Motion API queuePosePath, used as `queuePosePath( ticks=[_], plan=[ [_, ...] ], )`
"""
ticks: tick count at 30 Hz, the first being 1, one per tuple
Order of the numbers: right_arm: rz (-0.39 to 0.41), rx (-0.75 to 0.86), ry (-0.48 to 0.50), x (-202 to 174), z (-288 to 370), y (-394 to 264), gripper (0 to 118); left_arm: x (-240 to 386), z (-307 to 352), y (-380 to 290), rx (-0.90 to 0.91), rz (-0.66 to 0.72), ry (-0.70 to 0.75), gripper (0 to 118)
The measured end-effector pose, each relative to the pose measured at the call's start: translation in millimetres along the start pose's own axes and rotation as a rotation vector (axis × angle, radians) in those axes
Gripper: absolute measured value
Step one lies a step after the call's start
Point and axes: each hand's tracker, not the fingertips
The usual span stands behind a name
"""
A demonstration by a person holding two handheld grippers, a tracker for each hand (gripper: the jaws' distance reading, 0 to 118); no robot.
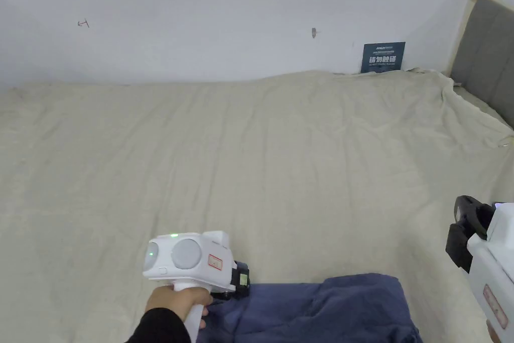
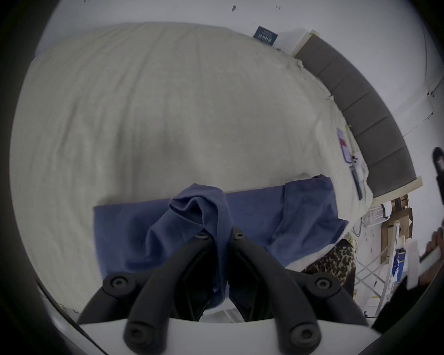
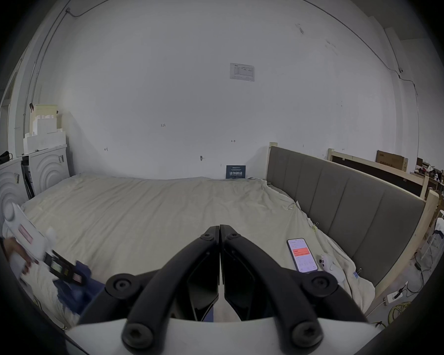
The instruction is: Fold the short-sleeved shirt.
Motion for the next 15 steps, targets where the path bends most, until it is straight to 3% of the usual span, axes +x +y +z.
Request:
queuePosePath(
  ticks=[9, 12, 15],
  plan=[
    [0.002, -0.013, -0.009, 4, 4, -5, 0, 27, -70, -21, -0.057, 0.001, 0.145, 10],
    [0.002, -0.017, -0.011, 4, 5, -6, 0, 27, -68, -16, -0.039, 0.039, 0.118, 33],
    [-0.005, -0.022, -0.008, 4, 6, -6, 0, 36, -53, -19, -0.038, 0.097, 0.026, 76]
  ],
)
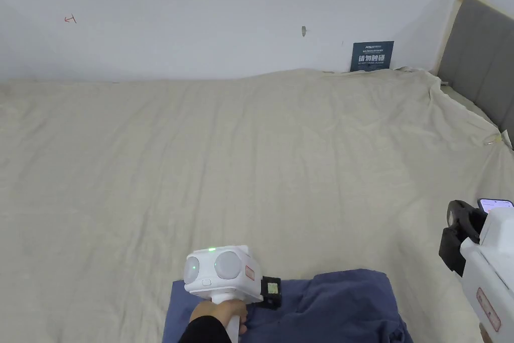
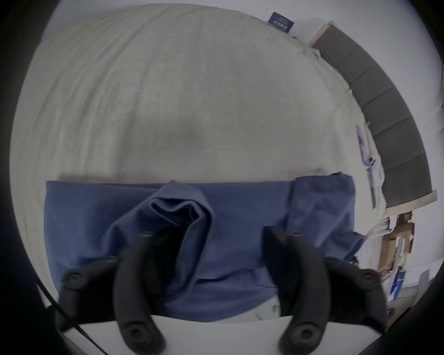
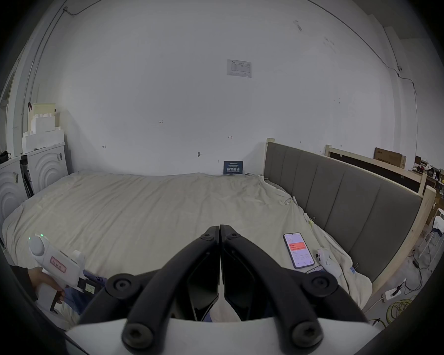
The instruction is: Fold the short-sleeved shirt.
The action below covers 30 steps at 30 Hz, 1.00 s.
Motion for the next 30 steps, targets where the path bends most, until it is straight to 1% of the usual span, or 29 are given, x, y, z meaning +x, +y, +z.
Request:
queuePosePath(
  ticks=[1, 2, 5, 7, 9, 12, 15, 16, 17, 18, 19, 20, 22, 23, 26, 30],
  plan=[
    [-0.001, 0.001, 0.001, 0, 1, 0, 0, 2, 7, 2, 0.004, 0.012, -0.005, 87],
    [-0.002, 0.003, 0.003, -1, 1, 1, 0, 0, 12, 6, 0.021, 0.013, -0.022, 92],
    [-0.003, 0.011, 0.009, -2, 2, 5, 0, -2, 47, 7, 0.126, -0.02, -0.095, 92],
    [-0.005, 0.021, 0.016, -3, 3, 9, 0, -7, 75, 9, 0.201, -0.034, -0.094, 92],
    [-0.004, 0.029, 0.021, -5, 4, 12, 0, -17, 98, 8, 0.282, -0.064, -0.061, 92],
    [0.0, 0.042, 0.03, -7, 5, 16, 0, -33, 132, 3, 0.413, -0.095, 0.029, 90],
    [-0.001, 0.05, 0.039, -9, 5, 19, 0, -46, 155, -8, 0.516, -0.119, 0.113, 83],
    [-0.002, 0.053, 0.041, -10, 5, 20, 0, -53, 157, -12, 0.546, -0.136, 0.128, 80],
    [-0.002, 0.055, 0.043, -11, 6, 20, 0, -59, 158, -16, 0.574, -0.146, 0.138, 69],
    [-0.002, 0.057, 0.044, -12, 6, 21, 0, -62, 157, -20, 0.585, -0.156, 0.145, 52],
    [-0.002, 0.059, 0.046, -12, 6, 21, 0, -67, 155, -24, 0.579, -0.16, 0.154, 31],
    [-0.002, 0.059, 0.048, -12, 5, 20, 0, -72, 151, -27, 0.574, -0.159, 0.154, 18],
    [-0.002, 0.06, 0.05, -12, 6, 21, 0, -85, 138, -31, 0.551, -0.163, 0.174, 3],
    [-0.002, 0.06, 0.049, -12, 5, 20, 0, -89, 131, -35, 0.535, -0.159, 0.179, 0],
    [-0.006, 0.058, 0.047, -10, 4, 18, 0, -104, 104, -45, 0.494, -0.146, 0.186, 0],
    [-0.013, 0.05, 0.041, -5, 5, 15, 0, -107, 76, -62, 0.437, -0.145, 0.194, 0]
  ],
)
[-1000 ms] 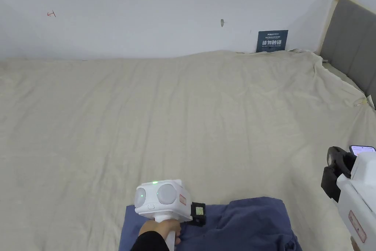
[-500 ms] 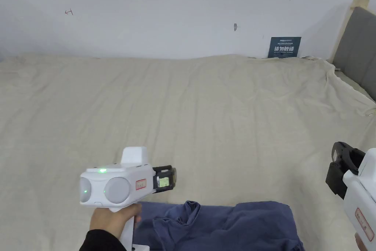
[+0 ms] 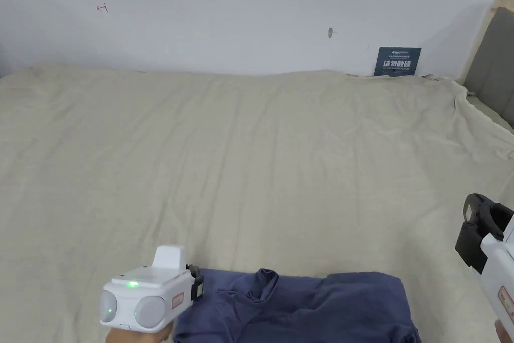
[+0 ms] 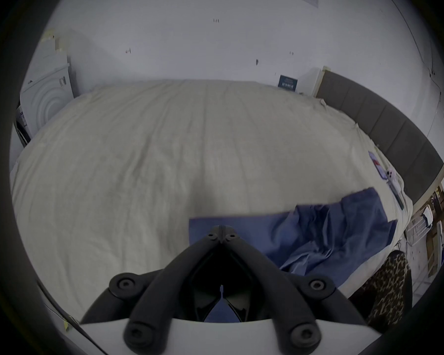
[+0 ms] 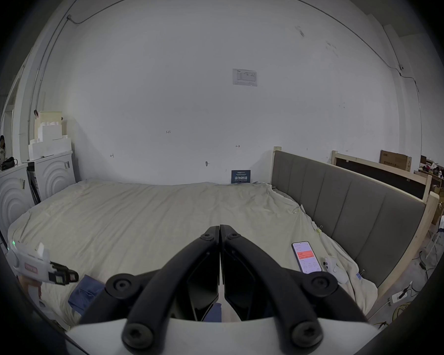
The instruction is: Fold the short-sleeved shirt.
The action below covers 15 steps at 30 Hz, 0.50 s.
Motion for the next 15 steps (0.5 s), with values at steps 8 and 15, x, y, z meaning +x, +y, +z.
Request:
queuePosePath(
  ticks=[8, 15],
  plan=[
    [0.004, -0.022, -0.018, 0, 7, -1, 0, 37, -18, -28, -0.07, -0.072, -0.049, 0],
    [-0.001, -0.035, -0.034, 4, 10, -2, 0, 83, -25, -30, -0.077, -0.139, -0.152, 0]
  ],
)
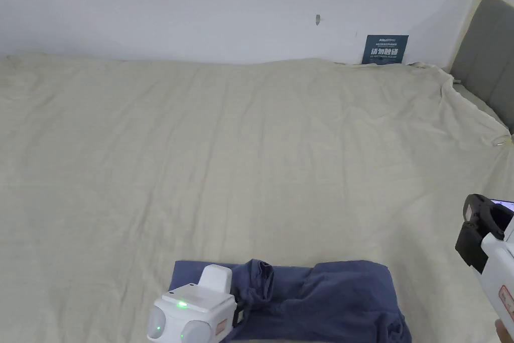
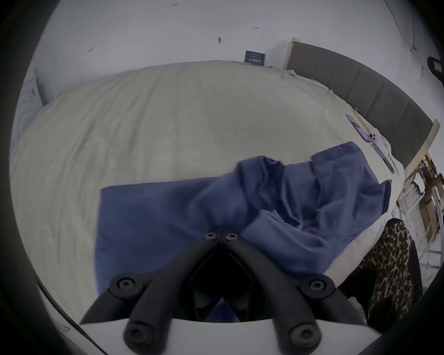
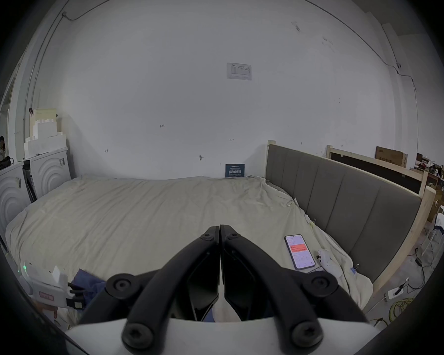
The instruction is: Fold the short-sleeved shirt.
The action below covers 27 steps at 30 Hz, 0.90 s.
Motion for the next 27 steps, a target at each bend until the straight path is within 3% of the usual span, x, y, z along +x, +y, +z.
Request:
queuePosePath(
  ticks=[8, 17, 20, 27],
  plan=[
    [-0.001, -0.002, -0.028, 11, 4, -1, 0, 55, -14, 0, -0.035, -0.078, -0.046, 0],
    [-0.005, -0.008, -0.038, 16, 1, -4, 0, 36, -19, 3, -0.042, -0.009, -0.073, 0],
    [-0.001, -0.005, -0.029, 15, -1, -3, 0, 24, 2, 21, 0.028, 0.079, -0.138, 0],
    [0.005, 0.013, -0.004, 3, -3, 4, 0, -31, 67, 64, 0.117, 0.11, -0.14, 0]
  ],
)
